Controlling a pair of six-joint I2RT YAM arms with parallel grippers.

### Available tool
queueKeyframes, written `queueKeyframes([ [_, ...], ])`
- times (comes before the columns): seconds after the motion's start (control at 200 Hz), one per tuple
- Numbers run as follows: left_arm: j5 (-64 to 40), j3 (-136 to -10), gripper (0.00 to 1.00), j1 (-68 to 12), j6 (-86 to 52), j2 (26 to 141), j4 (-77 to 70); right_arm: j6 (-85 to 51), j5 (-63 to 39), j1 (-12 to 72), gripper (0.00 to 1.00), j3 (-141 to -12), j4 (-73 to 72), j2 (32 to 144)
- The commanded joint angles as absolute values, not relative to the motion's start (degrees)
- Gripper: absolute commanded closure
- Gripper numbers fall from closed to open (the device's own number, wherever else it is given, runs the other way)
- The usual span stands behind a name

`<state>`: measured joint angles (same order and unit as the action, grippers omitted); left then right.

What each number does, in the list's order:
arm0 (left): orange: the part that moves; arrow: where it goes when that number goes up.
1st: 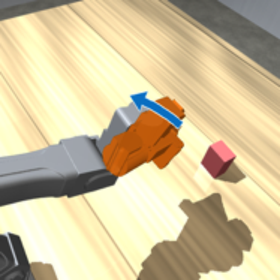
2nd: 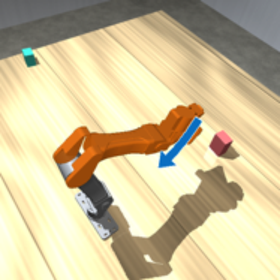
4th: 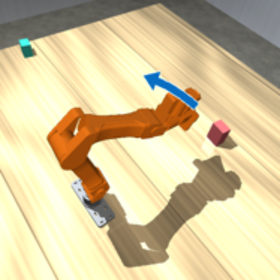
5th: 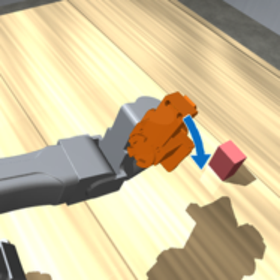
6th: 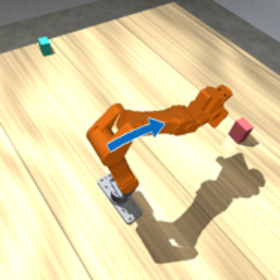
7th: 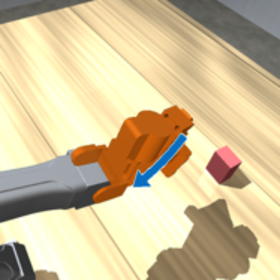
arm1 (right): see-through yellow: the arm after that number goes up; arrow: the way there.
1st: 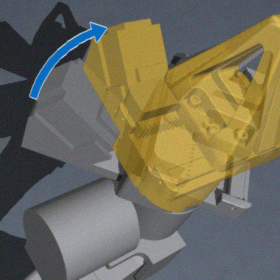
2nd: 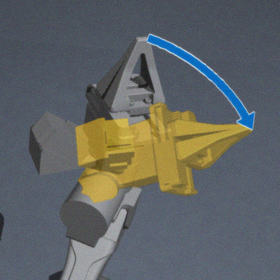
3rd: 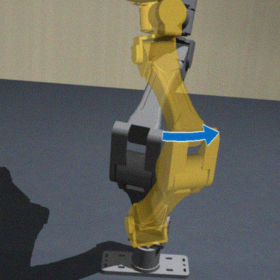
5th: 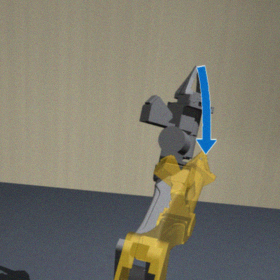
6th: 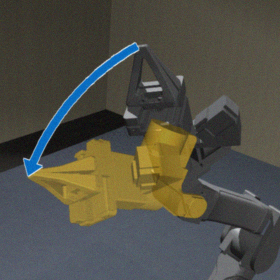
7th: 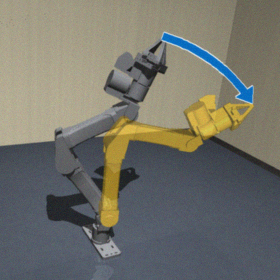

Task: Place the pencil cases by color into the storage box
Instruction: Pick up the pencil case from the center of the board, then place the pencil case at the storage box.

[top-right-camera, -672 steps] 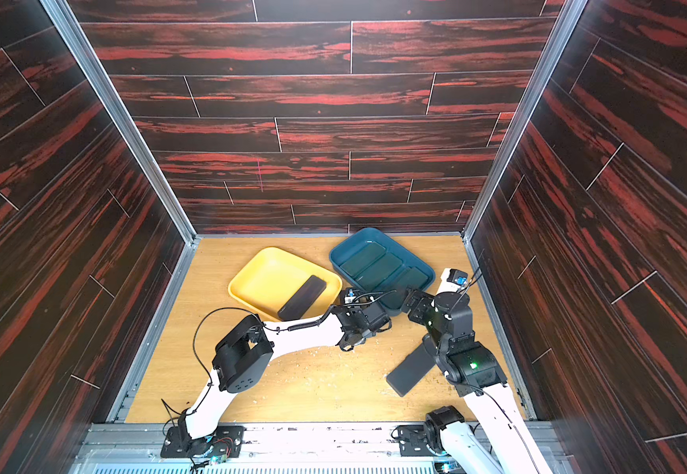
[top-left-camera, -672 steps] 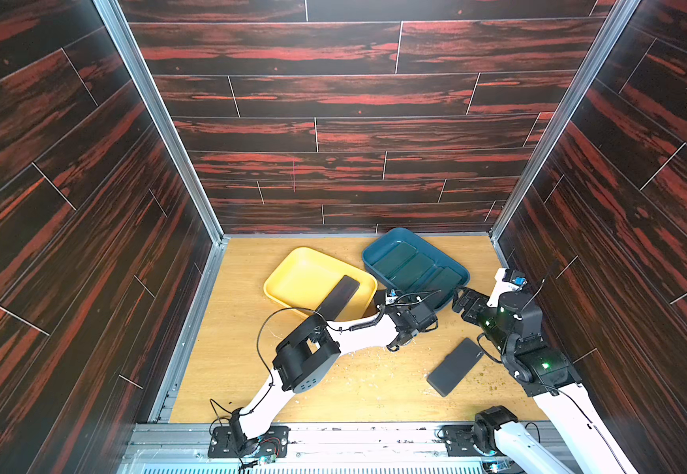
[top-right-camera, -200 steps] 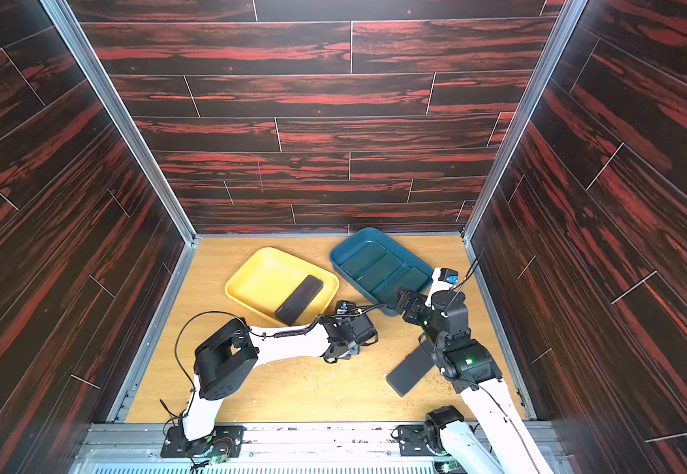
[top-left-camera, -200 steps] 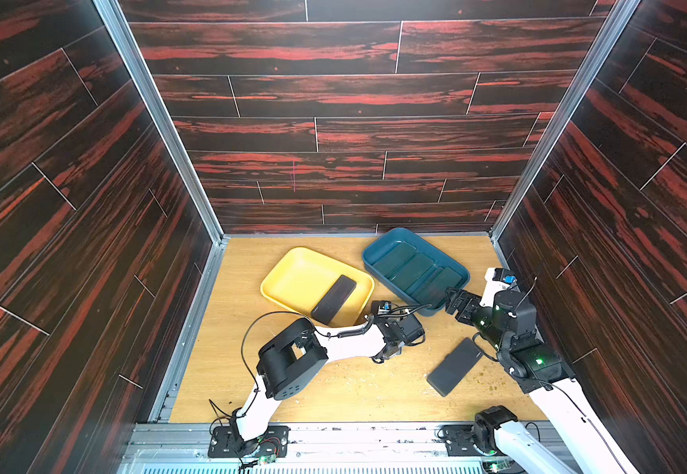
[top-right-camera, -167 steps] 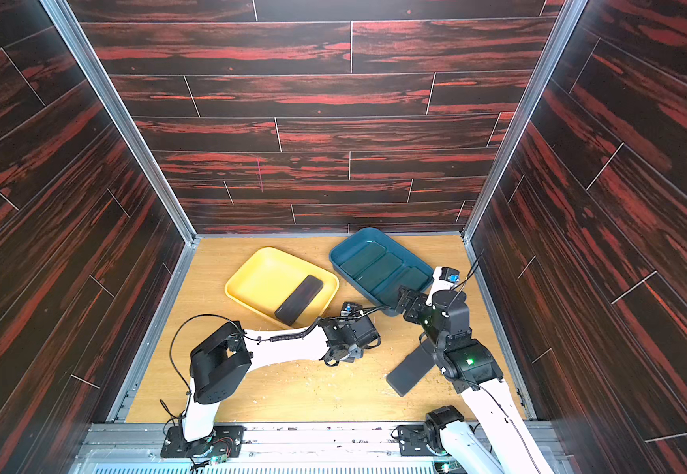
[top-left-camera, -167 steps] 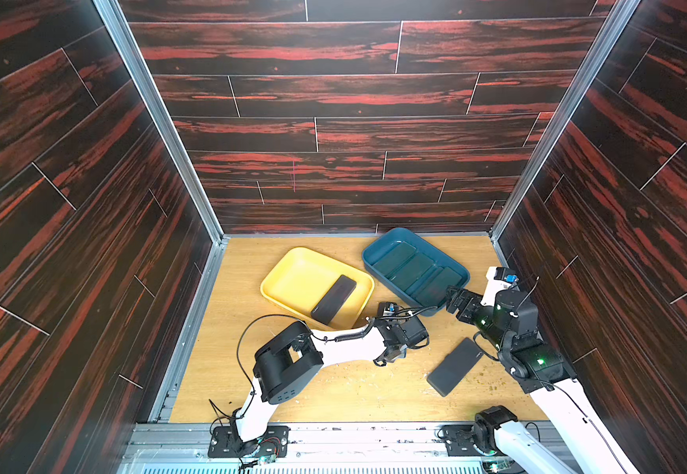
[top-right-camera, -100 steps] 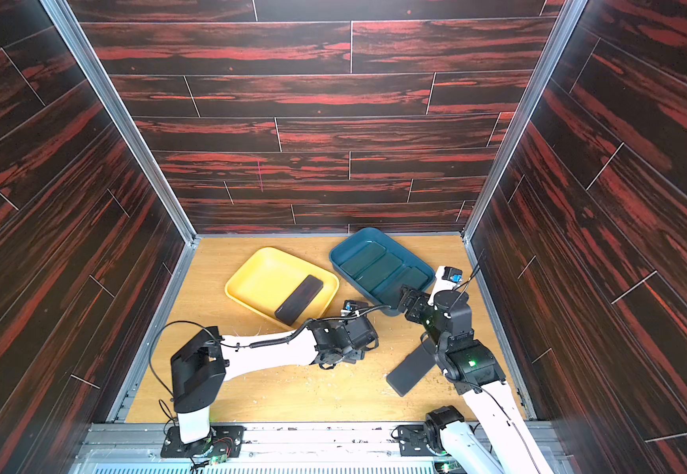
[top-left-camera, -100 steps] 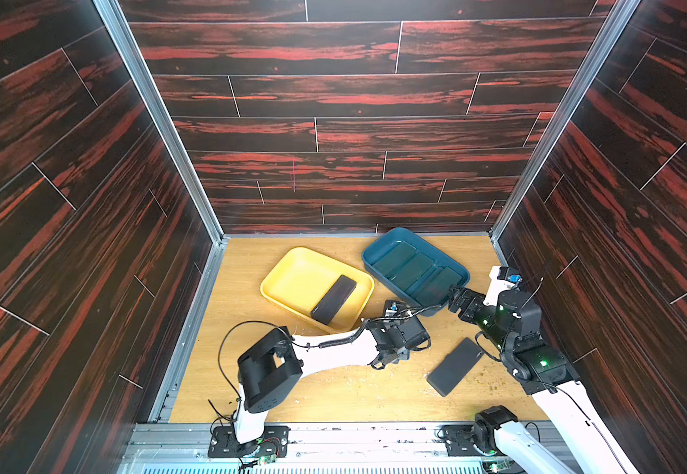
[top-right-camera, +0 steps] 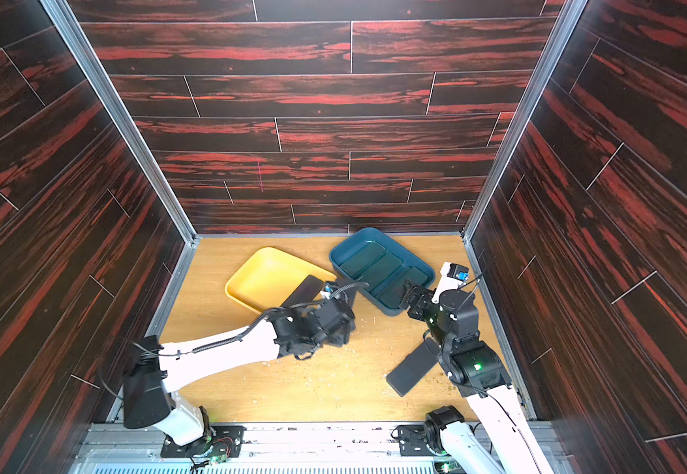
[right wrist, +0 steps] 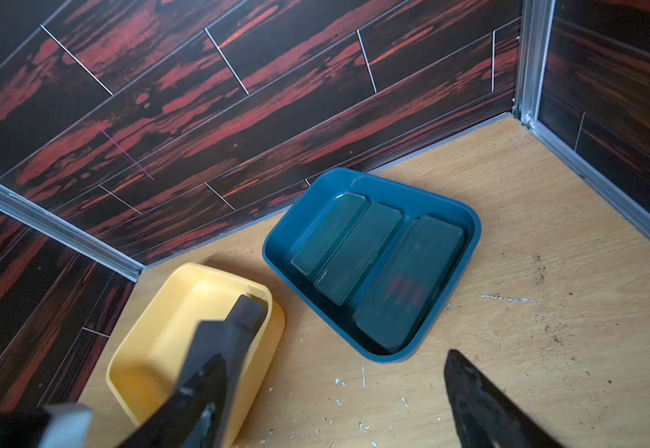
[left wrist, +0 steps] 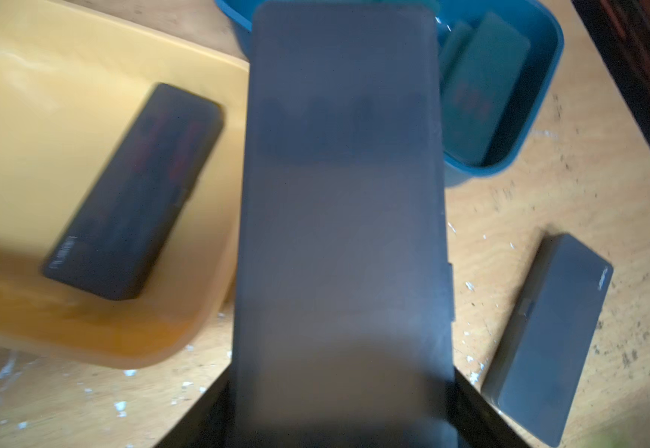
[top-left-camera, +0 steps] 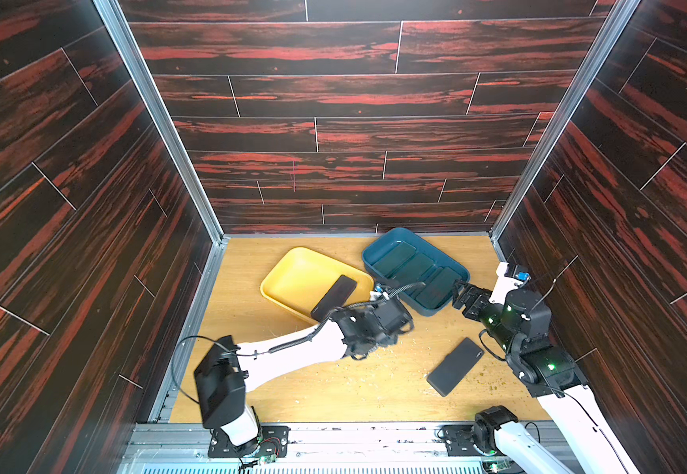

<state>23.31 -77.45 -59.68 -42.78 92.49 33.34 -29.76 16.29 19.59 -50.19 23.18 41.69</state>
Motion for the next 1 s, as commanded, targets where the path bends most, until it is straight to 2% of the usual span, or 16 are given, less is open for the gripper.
queueKeyframes([
  [0.0, 22.81, -74.83, 0.44, -54.24, -40.71, 87.22, 33.38, -29.82, 14.50, 19.58, 0.13, -51.00, 21.49, 42.60],
  [0.21, 17.06, -72.11, 0.44, -41.82, -37.11, 82.71, 30.17, -29.70, 13.90, 22.85, 0.13, -49.37, 17.43, 44.92],
  [0.446, 14.39, -75.94, 0.43, -32.24, -29.43, 84.45, 34.80, -24.79, 19.01, 36.64, 0.13, -48.87, 12.07, 50.89],
  [0.556, 9.89, -76.87, 0.43, -28.56, -24.29, 86.54, 35.33, -22.43, 18.95, 41.00, 0.13, -47.98, 8.46, 53.18],
  [0.716, 8.44, -77.96, 0.43, -27.16, -13.25, 90.14, 35.59, -20.15, 17.40, 44.95, 0.13, -46.37, 4.16, 54.78],
  [0.992, 12.54, -75.52, 0.43, -25.64, 0.18, 96.24, 34.72, -20.36, 17.82, 48.58, 0.13, -44.13, 0.80, 55.98],
])
